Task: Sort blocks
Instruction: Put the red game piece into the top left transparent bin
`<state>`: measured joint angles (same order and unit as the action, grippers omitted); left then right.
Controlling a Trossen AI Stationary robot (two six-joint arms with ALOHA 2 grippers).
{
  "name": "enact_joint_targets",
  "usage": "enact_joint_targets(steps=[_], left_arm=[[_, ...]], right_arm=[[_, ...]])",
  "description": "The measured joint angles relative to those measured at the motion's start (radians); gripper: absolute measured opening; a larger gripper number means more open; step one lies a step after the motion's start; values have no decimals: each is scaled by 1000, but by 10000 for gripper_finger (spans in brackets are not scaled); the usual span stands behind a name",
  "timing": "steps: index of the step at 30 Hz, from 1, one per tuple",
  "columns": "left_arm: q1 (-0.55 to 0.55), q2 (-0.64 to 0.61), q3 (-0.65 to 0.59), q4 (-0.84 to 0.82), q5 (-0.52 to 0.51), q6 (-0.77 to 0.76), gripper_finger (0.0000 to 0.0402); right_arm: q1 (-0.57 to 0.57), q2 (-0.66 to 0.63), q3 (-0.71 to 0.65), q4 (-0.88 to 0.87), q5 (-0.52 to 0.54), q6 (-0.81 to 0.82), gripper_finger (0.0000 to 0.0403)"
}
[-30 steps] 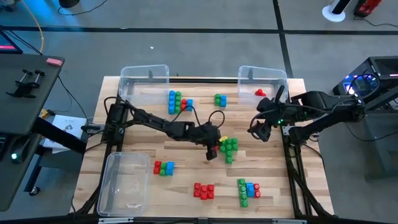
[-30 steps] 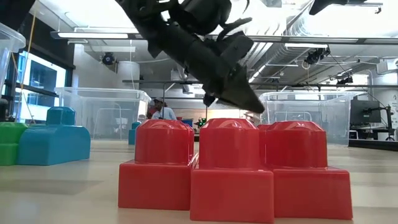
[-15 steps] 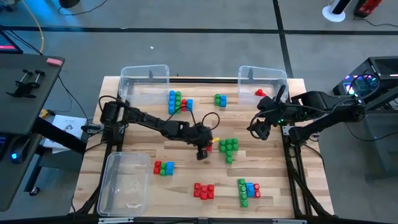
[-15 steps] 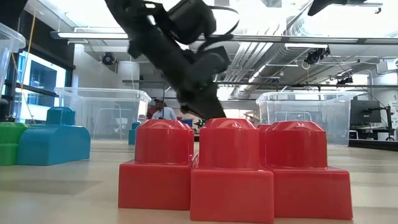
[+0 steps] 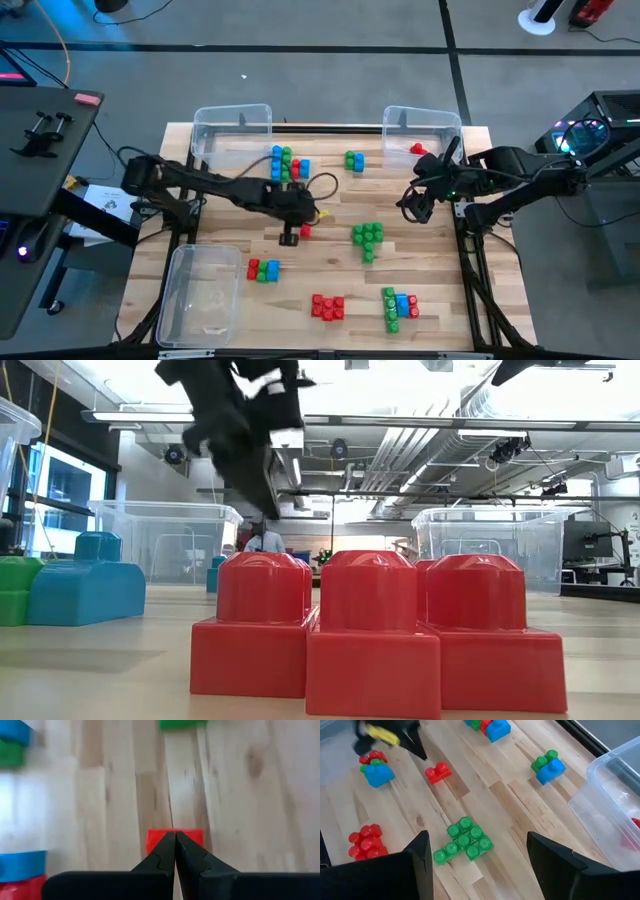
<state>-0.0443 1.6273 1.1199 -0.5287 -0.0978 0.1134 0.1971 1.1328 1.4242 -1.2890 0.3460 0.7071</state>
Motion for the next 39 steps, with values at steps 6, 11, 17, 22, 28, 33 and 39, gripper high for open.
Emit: enact_joint_targets(steps=[6, 11, 17, 22, 28, 33, 39], left_arm=[[19, -58, 2, 23, 1, -359, 13], [-13, -34, 2, -10, -19, -652, 84], [-64, 39, 3, 11, -122, -916, 193], [-83, 96, 2, 34, -119, -998, 253], [-81, 137, 2, 44, -154, -1135, 273], [-81, 195, 3, 66, -186, -1183, 272], [-80, 281, 5, 69, -144, -1199, 271]], right_arm=[[0, 0, 0, 7, 25, 0, 209], [0, 0, 0, 11, 31, 0, 209], [0, 0, 0, 14, 32, -11, 208], [0, 0, 0, 14, 41, -16, 208], [0, 0, 0, 14, 41, -16, 208], [0, 0, 0, 14, 41, -28, 208], [0, 0, 0, 15, 41, -33, 208]])
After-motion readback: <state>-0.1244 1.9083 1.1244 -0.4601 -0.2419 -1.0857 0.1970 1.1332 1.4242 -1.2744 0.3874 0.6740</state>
